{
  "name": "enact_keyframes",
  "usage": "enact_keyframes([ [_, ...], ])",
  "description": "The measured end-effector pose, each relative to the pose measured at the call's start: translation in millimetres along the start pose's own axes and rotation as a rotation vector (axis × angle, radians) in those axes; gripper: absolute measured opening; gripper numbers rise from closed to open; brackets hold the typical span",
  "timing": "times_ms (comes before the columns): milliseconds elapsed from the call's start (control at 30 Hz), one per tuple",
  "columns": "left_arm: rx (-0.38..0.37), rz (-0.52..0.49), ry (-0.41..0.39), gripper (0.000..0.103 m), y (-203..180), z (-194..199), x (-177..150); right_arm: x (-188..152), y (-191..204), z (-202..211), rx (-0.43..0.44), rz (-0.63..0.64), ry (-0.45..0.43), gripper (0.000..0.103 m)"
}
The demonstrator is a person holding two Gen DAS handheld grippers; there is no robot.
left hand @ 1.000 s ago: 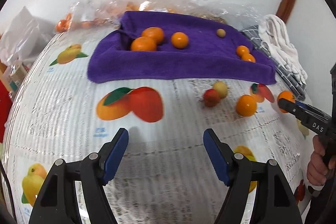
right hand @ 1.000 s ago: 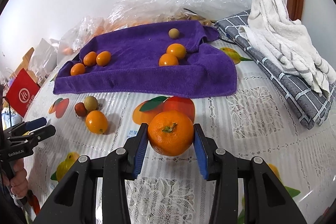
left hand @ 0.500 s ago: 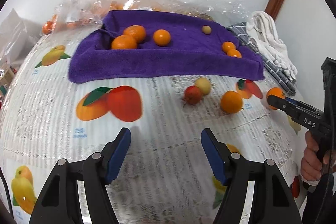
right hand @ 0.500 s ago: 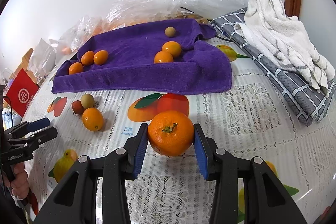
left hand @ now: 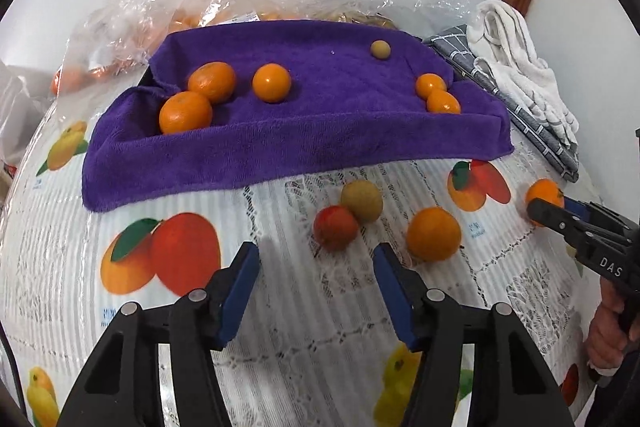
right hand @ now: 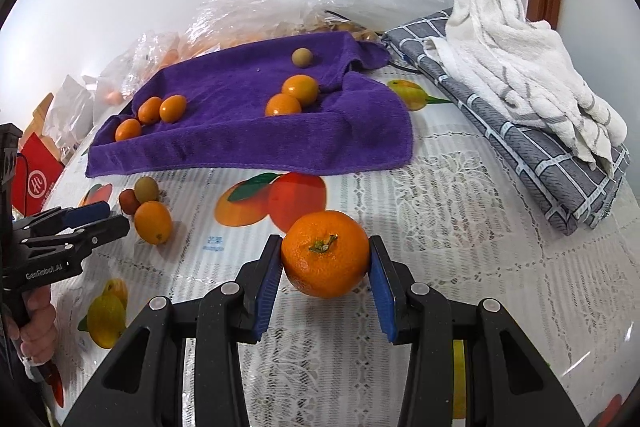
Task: Organize fruits
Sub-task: 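Lift the tangerine with the right tool while the left tool grasps a small red fruit, then lower the tangerine onto the towel and release while the left tool releases the red fruit beside it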
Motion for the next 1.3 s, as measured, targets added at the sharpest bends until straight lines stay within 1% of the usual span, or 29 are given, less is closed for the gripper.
enact_keyframes([
  [100,0.007,0.0,-0.004,0.049,-1,-3,3,1,-1,-1,-0.003,-0.003,0.001,0.042],
  [167,0.012,-0.003,-0.006,0.037,-1,-4,5,2,-1,-3,-0.002,-0.003,0.003,0.042],
  [200,0.01,-0.006,-0.008,0.034,-1,-4,5,2,0,-3,-0.002,-0.002,0.004,0.042],
  [267,-0.008,-0.005,-0.008,0.02,0,-4,6,2,2,-4,0.0,0.003,0.006,0.042],
  [333,-0.02,0.002,-0.009,0.02,2,-2,6,2,5,-5,0.0,0.011,0.009,0.042],
  [567,-0.027,0.017,-0.039,0.02,10,14,6,2,10,-2,0.002,0.022,0.007,0.042],
  [867,-0.034,0.067,-0.065,0.02,21,37,9,8,17,11,0.001,0.032,-0.018,0.042],
  [1033,-0.032,0.096,-0.089,0.02,31,52,14,18,19,24,0.004,0.027,-0.046,0.042],
  [1100,-0.05,0.116,-0.1,0.02,37,59,16,24,20,28,0.006,0.024,-0.057,0.042],
  [1200,-0.1,0.152,-0.11,0.02,46,68,18,32,21,35,0.008,0.023,-0.076,0.042],
  [1300,-0.123,0.178,-0.114,0.02,54,73,18,39,24,38,0.004,0.035,-0.084,0.042],
])
Point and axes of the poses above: each gripper's, at about its wrist camera, not at the fingertips, and z roughly against the way its jaws point, y to its left, x to its top, the point moved 2 cm from there along -z, roughly the way its jaws point, and after that the axes turned 4 degrees about x, right-handed, at the moved point
